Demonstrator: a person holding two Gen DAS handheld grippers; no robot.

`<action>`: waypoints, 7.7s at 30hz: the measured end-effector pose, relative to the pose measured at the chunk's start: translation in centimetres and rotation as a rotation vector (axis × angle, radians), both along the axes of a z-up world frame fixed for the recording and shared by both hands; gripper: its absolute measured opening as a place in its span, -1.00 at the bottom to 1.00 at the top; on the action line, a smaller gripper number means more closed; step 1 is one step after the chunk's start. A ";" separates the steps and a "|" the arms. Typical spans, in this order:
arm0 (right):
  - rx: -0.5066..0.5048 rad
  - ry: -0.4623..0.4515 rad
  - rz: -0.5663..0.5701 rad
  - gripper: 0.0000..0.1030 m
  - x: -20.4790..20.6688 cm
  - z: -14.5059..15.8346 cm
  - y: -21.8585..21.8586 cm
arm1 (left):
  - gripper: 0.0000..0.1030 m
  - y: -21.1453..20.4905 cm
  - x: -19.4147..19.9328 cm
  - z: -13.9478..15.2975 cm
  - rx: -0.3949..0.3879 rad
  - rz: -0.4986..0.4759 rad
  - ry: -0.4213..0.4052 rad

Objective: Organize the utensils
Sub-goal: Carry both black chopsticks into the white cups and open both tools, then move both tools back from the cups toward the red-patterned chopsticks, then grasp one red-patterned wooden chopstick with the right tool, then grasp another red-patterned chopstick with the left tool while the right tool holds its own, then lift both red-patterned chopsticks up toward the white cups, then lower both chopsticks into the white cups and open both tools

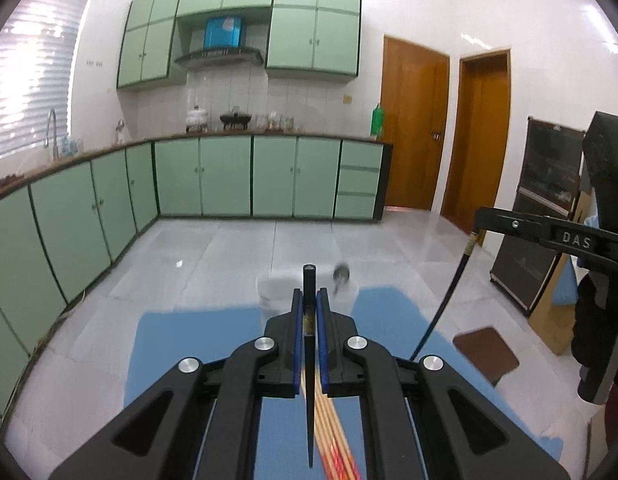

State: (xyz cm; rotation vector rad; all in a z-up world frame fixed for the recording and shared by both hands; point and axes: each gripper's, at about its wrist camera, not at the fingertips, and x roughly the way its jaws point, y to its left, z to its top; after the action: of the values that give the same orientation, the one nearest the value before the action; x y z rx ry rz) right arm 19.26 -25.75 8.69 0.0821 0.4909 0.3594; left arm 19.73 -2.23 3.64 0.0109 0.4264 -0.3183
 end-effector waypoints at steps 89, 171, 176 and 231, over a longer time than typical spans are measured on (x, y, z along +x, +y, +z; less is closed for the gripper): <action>-0.247 0.405 -0.081 0.29 -9.4 -27.0 10.6 | 0.46 4.7 -5.6 -22.5 0.142 0.237 0.469; -0.162 0.404 -0.140 -0.89 -8.7 -27.1 4.9 | -0.88 -2.9 -5.2 -22.6 0.141 0.078 0.436; -0.150 0.394 -0.133 -0.90 -8.8 -26.8 4.7 | -0.89 -2.7 -5.4 -22.3 0.134 0.081 0.428; -0.028 -0.092 -0.034 -0.90 2.0 3.9 1.4 | -0.89 -2.3 1.3 5.0 -0.016 -0.001 -0.122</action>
State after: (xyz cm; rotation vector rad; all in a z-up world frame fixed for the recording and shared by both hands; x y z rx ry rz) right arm 21.25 -24.34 12.57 0.0468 0.4031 0.3219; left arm 21.03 -4.52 8.64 0.0150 0.3033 -0.3200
